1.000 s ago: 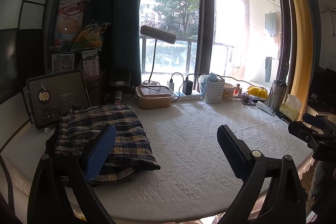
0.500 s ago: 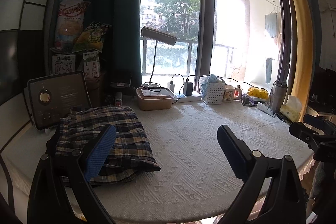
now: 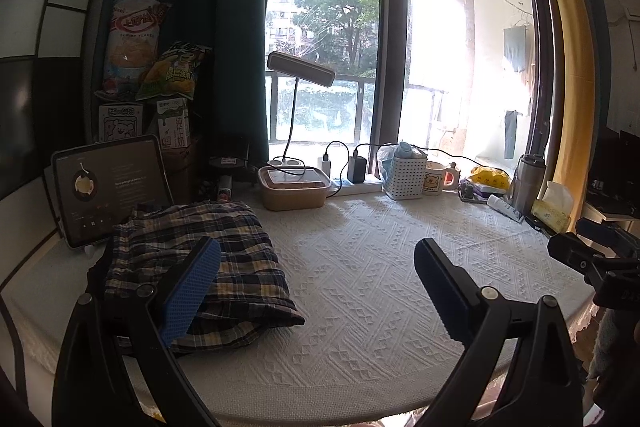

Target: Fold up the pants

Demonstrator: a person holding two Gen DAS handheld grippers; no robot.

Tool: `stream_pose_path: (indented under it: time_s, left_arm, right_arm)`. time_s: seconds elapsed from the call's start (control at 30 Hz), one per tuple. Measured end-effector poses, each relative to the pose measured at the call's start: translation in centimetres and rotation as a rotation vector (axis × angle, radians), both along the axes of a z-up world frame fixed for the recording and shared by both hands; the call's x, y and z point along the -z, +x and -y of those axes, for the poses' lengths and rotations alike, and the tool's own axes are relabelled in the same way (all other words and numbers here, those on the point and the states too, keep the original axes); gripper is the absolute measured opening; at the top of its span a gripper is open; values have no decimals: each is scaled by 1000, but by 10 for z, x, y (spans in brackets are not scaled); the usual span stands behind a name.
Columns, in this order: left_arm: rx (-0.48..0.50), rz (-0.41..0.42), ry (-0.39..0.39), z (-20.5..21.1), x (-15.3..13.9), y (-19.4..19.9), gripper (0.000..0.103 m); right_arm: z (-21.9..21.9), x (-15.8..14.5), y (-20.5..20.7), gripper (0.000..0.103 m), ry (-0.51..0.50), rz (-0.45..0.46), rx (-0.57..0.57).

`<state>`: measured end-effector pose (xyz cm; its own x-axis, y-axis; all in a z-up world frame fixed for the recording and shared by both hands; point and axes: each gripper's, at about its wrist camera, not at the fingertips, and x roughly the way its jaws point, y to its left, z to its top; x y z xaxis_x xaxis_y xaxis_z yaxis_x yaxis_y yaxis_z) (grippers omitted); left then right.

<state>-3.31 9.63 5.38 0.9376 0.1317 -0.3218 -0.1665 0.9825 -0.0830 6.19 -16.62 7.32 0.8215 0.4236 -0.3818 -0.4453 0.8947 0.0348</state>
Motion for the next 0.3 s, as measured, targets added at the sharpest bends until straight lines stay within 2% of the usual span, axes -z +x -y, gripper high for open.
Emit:
stream_pose_path:
  time_s: [0.23, 0.3]
  left_arm:
    - [10, 32, 10, 2, -2, -4, 97]
    - [25, 37, 7, 2, -2, -4, 102]
  right_arm:
    - [0, 1, 0, 103, -1, -1, -1]
    - [0, 1, 0, 103, -2, -1, 0]
